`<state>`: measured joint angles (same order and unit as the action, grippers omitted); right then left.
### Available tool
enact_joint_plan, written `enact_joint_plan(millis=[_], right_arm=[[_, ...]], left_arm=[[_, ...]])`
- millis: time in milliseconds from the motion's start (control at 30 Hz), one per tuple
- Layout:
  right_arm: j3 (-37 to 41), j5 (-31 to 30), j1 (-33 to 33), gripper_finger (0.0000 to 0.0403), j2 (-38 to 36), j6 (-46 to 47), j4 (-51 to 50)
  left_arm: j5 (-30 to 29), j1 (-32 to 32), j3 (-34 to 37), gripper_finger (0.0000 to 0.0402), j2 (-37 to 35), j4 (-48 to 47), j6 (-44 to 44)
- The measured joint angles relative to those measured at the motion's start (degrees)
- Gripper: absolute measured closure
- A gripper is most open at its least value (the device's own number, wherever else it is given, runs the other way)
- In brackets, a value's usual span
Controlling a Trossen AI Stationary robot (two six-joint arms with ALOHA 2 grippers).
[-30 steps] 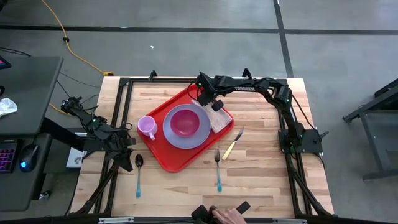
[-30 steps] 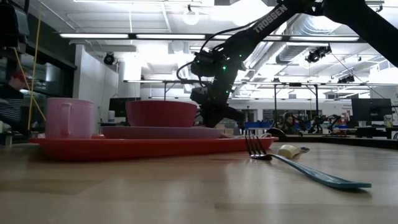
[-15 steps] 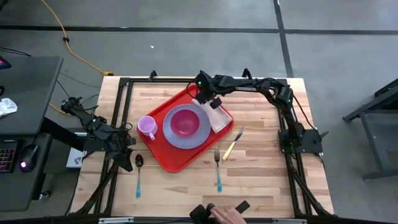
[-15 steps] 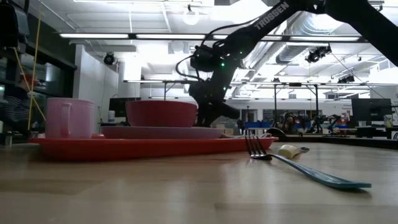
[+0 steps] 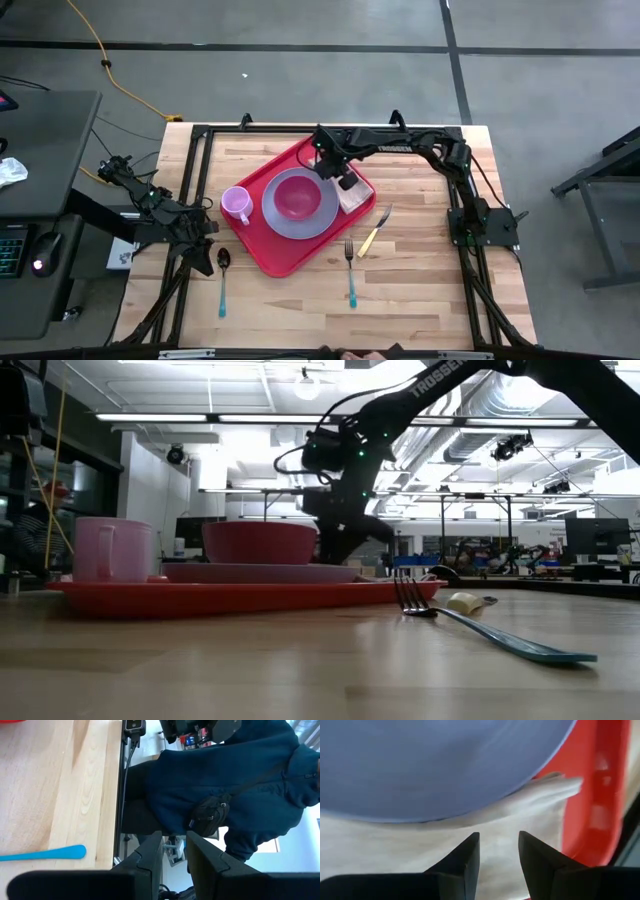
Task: Set up tray
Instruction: Put the brown table napkin to the right of the white plate on the red serving tray
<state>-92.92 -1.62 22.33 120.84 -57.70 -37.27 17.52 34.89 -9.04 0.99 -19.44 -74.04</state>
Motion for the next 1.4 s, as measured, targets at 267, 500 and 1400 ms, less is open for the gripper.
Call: enact_joint_plan(millis=[267, 500, 1400], right_arm=[[0.0, 2.7, -0.6, 0.0290, 0.0, 3.7, -2.5], [0.0, 4.5, -1.8, 0.0290, 0.3, 3.8, -2.7], [0.0, -1.5, -3.1, 0.0290, 3.4, 3.4, -2.2]], left_arm=[[0.0, 0.0, 0.0, 0.0284, 0.0, 0.0, 0.0], [0.0, 0.0, 0.0, 0.0284, 0.0, 0.0, 0.0], [0.0, 0.0, 0.0, 0.0284, 0.0, 0.0, 0.0]])
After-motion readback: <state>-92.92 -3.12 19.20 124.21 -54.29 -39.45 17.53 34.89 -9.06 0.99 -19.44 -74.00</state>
